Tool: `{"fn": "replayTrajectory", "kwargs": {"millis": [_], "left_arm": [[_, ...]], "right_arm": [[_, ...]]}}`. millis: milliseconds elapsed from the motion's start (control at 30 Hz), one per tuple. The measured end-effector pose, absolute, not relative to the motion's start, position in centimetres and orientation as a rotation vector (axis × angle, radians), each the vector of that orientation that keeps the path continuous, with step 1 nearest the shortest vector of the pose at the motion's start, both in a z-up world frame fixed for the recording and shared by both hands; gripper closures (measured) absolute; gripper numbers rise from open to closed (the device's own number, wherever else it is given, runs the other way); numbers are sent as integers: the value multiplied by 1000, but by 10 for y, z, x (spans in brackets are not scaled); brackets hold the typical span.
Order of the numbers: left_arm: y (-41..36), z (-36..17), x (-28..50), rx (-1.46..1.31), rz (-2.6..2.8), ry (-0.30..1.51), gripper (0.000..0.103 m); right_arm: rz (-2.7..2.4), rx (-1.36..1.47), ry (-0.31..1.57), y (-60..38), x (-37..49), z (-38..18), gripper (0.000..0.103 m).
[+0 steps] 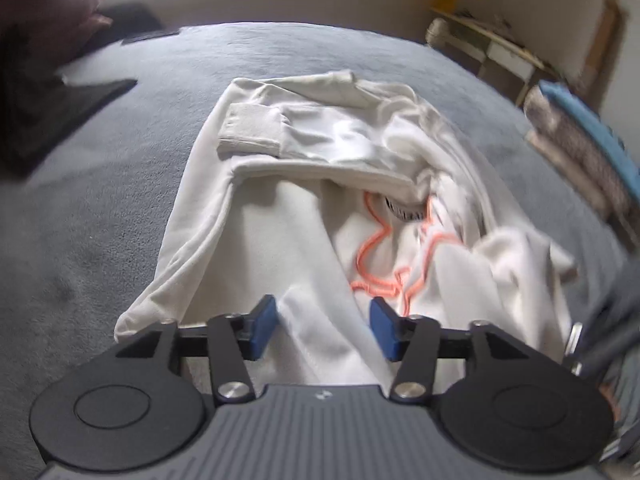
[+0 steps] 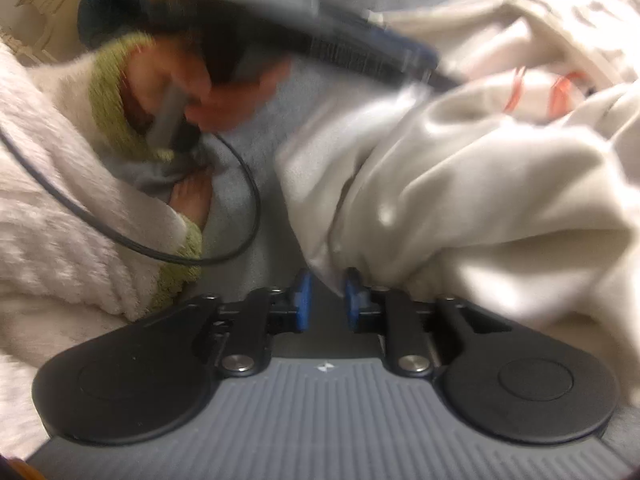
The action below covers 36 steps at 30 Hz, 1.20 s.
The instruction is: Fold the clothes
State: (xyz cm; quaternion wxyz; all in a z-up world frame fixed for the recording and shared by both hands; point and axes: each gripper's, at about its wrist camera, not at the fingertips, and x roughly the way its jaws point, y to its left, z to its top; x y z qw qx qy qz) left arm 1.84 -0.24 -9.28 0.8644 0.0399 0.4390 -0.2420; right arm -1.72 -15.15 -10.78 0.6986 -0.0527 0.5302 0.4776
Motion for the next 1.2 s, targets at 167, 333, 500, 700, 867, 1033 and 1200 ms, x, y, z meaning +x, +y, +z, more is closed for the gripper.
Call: {"fn": "replayTrajectory", "kwargs": {"millis": [167,333,500,700,867,1033,1200], "left_arm": [[-1,-89,12,107,-514,900,48],[1,-82,16,49,-507,872,48],[-10,-85,26,27,-483,863,48],[-10,-86,34,5,-453,835,48],[-4,-96,40,-18,-426,846,48],[2,-109,46,-54,-420,874,48],[4,-112,47,-62,-413,868,48]], "right_arm": [[1007,-3,1039,-188,6,-53,34],[644,87,868,-213,38,-37,14],[345,14,919,-206,80,-78,21],[237,-33,893,-200,84,-102,90],[36,264,786,-270,70,-82,95],[-146,632,835,-347,57,-120,84],[-201,699,764,-357,37,-101,73]]}}
